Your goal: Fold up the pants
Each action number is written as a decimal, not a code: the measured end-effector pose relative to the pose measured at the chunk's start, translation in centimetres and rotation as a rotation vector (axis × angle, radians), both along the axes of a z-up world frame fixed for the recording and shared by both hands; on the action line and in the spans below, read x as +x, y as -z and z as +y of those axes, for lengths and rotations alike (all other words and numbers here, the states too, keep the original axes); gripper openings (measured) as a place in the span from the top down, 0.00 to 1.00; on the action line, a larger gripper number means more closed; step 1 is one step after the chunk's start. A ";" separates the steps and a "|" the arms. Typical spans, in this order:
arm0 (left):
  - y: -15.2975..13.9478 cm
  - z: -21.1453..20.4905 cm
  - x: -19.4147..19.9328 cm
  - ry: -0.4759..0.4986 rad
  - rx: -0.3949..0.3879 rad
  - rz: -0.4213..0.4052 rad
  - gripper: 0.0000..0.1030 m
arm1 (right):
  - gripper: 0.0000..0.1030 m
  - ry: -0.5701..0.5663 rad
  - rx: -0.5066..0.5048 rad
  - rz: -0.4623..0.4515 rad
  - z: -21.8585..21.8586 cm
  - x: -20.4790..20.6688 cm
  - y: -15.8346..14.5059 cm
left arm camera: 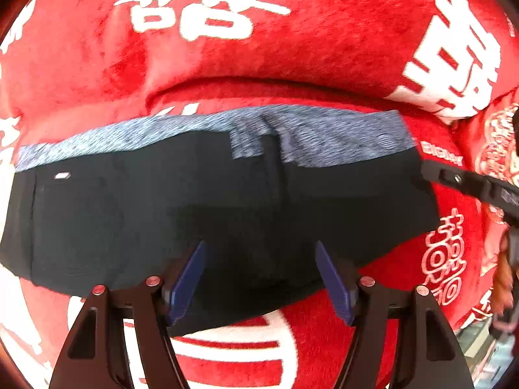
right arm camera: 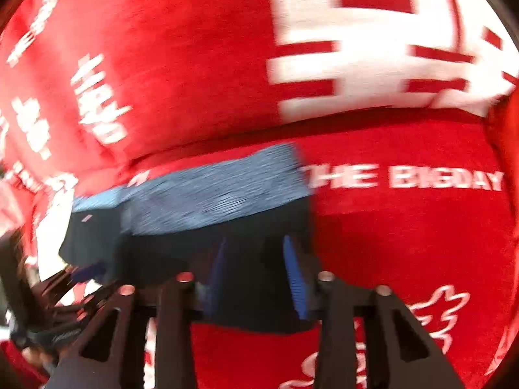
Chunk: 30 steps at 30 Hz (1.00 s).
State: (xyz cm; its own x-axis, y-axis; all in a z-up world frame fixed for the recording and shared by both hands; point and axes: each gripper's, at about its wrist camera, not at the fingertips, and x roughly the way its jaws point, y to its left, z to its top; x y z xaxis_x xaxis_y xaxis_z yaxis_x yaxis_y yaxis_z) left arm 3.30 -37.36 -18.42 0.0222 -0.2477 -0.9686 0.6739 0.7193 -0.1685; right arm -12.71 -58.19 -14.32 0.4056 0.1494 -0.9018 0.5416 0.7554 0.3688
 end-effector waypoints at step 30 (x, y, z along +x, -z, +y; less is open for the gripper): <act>2.4 5.5 -0.5 -0.194 0.195 -0.003 0.32 | 0.41 -0.140 -0.012 0.102 9.1 4.5 2.4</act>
State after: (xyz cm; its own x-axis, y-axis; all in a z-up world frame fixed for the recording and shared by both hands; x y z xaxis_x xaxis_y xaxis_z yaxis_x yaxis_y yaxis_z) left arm 2.84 -31.86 -20.78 0.0538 -0.0478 -0.9974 0.5210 0.8535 -0.0128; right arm -8.19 -49.09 -16.69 0.2878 0.1872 -0.9392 0.4648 0.8301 0.3079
